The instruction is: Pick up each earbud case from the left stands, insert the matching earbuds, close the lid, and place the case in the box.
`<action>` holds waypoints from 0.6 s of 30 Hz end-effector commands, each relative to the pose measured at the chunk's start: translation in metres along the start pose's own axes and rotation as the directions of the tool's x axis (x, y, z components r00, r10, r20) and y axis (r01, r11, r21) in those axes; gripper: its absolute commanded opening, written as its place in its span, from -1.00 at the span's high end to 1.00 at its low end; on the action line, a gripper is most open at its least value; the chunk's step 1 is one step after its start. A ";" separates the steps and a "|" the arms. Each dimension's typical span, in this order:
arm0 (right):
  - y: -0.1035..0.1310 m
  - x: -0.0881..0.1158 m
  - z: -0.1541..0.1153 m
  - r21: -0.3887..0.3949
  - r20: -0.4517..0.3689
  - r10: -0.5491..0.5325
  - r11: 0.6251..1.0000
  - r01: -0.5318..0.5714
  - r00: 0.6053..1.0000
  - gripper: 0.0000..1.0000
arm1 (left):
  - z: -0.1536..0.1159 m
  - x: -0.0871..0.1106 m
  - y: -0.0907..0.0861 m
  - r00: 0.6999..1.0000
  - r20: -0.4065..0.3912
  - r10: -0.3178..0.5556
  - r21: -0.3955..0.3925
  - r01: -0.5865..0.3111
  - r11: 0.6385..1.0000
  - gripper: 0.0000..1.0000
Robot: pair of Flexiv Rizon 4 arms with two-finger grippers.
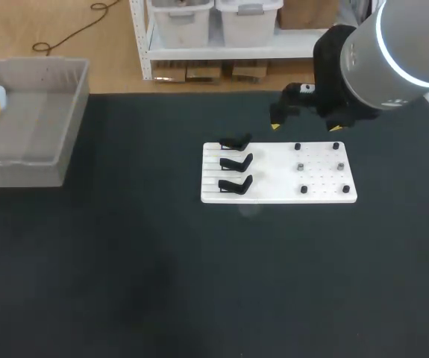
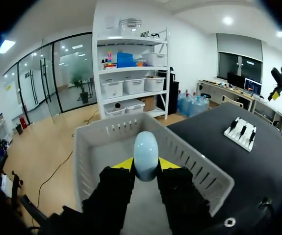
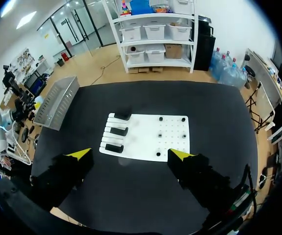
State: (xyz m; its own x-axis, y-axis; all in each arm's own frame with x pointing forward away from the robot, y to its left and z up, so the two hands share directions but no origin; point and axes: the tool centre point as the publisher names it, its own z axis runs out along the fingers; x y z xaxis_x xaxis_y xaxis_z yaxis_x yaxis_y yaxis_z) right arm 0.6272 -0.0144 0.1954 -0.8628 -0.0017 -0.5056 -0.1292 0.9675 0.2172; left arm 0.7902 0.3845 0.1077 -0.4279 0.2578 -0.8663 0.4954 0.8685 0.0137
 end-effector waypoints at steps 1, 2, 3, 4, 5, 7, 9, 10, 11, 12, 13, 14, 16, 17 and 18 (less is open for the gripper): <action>-0.001 0.002 -0.001 0.001 0.008 0.001 1.000 -0.001 1.000 -1.00 | 0.021 0.004 0.013 1.000 -0.009 -0.004 -0.105 0.003 0.994 1.00; -0.001 0.002 -0.001 0.001 0.008 0.001 1.000 -0.001 1.000 -1.00 | 0.022 0.005 0.014 1.000 -0.019 -0.001 -0.112 -0.002 0.994 1.00; -0.001 0.002 -0.001 0.001 0.008 0.001 1.000 -0.001 1.000 -1.00 | 0.023 0.005 0.018 1.000 -0.021 0.001 -0.117 -0.004 0.993 1.00; -0.001 0.002 -0.001 0.001 0.008 0.001 1.000 -0.001 1.000 -1.00 | 0.024 0.005 0.019 1.000 -0.021 0.001 -0.118 -0.004 0.993 0.65; -0.001 0.002 -0.001 0.001 0.008 0.001 1.000 -0.001 1.000 -1.00 | 0.024 0.005 0.019 1.000 -0.025 0.004 -0.120 -0.007 0.993 0.10; -0.001 0.002 -0.001 0.001 0.008 0.001 1.000 -0.001 1.000 -1.00 | 0.025 0.004 0.020 1.000 -0.017 0.009 -0.133 -0.011 0.991 -1.00; -0.001 0.002 -0.001 0.001 0.008 0.001 1.000 -0.001 1.000 -1.00 | 0.025 0.004 0.021 1.000 -0.009 0.009 -0.133 -0.010 0.991 -1.00; -0.001 0.002 -0.001 0.001 0.008 0.001 1.000 -0.001 1.000 -1.00 | 0.025 0.004 0.021 1.000 -0.006 0.016 -0.136 -0.017 0.991 -1.00; -0.001 0.002 -0.001 0.001 0.008 0.001 1.000 -0.001 1.000 -1.00 | 0.024 0.004 0.021 1.000 -0.004 0.020 -0.139 -0.020 0.990 -1.00; -0.001 0.002 -0.001 0.001 0.008 0.001 1.000 -0.001 1.000 -1.00 | 0.023 0.004 0.021 1.000 0.003 0.024 -0.143 -0.024 0.989 -1.00; -0.001 0.002 -0.001 0.001 0.008 0.001 1.000 -0.001 1.000 -1.00 | 0.022 0.003 0.021 1.000 0.005 0.027 -0.146 -0.025 0.989 -1.00; -0.001 0.002 -0.001 0.001 0.008 0.001 1.000 -0.001 1.000 -1.00 | 0.021 0.003 0.021 1.000 0.003 0.031 -0.149 -0.030 0.988 -1.00; -0.001 0.002 -0.001 0.001 0.008 0.001 1.000 -0.001 1.000 -1.00 | 0.017 0.002 0.019 0.999 0.020 0.045 -0.159 -0.042 0.986 -1.00; -0.001 0.002 -0.001 0.001 0.008 0.001 1.000 -0.001 1.000 -1.00 | 0.017 0.002 0.019 0.999 0.020 0.045 -0.159 -0.042 0.986 -1.00; -0.001 0.002 -0.001 0.001 0.008 0.001 1.000 -0.001 1.000 -1.00 | 0.017 0.002 0.019 0.999 0.020 0.045 -0.159 -0.042 0.986 -1.00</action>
State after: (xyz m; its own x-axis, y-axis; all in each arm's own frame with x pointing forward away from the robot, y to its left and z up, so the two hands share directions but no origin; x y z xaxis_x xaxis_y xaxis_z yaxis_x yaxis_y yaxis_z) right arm 0.6269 -0.0143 0.1953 -0.8623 -0.0015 -0.5064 -0.1292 0.9675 0.2172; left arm 0.8215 0.3963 0.0991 -0.4144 0.2955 -0.8608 0.4971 0.8657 0.0579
